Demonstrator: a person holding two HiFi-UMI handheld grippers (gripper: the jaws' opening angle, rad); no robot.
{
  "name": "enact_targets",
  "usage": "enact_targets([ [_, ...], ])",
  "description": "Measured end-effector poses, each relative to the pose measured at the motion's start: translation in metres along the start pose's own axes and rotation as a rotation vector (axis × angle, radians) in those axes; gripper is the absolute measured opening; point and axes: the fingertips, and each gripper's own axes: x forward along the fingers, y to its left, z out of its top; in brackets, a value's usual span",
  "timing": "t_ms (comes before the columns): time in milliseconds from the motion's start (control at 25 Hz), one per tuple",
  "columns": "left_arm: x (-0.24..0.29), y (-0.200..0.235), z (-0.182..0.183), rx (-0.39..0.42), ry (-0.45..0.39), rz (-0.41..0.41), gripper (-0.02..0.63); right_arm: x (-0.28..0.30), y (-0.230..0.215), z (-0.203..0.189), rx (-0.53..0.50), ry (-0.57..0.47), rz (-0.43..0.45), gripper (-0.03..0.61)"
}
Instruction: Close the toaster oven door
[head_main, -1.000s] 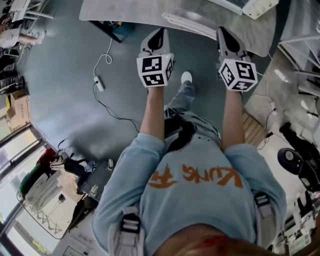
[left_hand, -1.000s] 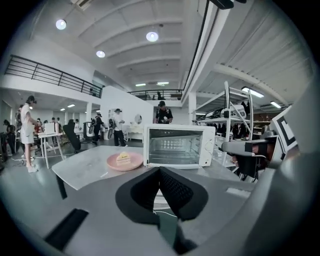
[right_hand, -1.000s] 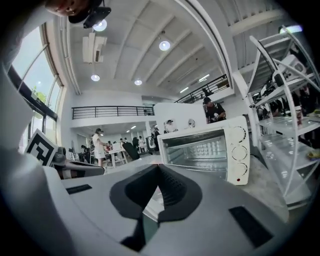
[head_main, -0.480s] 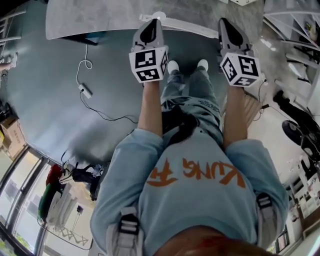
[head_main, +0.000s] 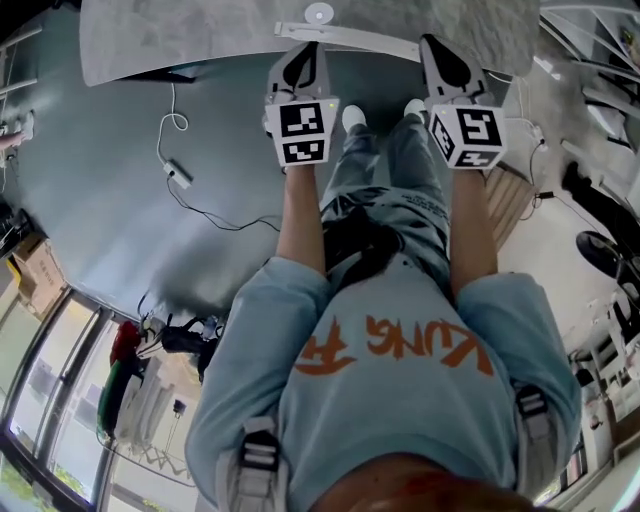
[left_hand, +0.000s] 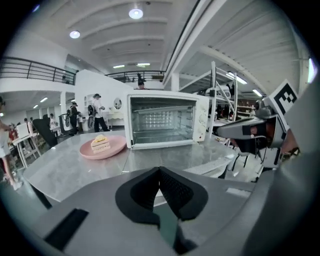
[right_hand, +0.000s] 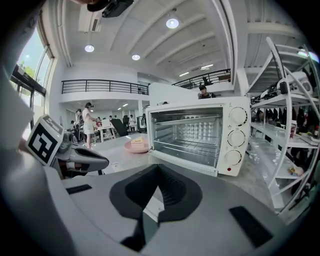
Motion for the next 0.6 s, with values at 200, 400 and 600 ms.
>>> enact_targets([
  [200, 0.013, -0.001, -0.024, 0.110, 0.077, -0.036, 0.002, 0.005, 0.016, -0.029, -0.076, 0.081, 0.033, -0.003],
  [400, 0.029, -0.010, -0.047, 0.222, 0.157, -0.087, 0.002, 0.009, 0.024, -0.068, -0.169, 0.194, 0.062, -0.002],
  [600, 0.039, -0.011, -0.059, 0.331, 0.213, -0.137, 0.003, 0.015, 0.027, -0.097, -0.296, 0.308, 0.038, -0.002],
])
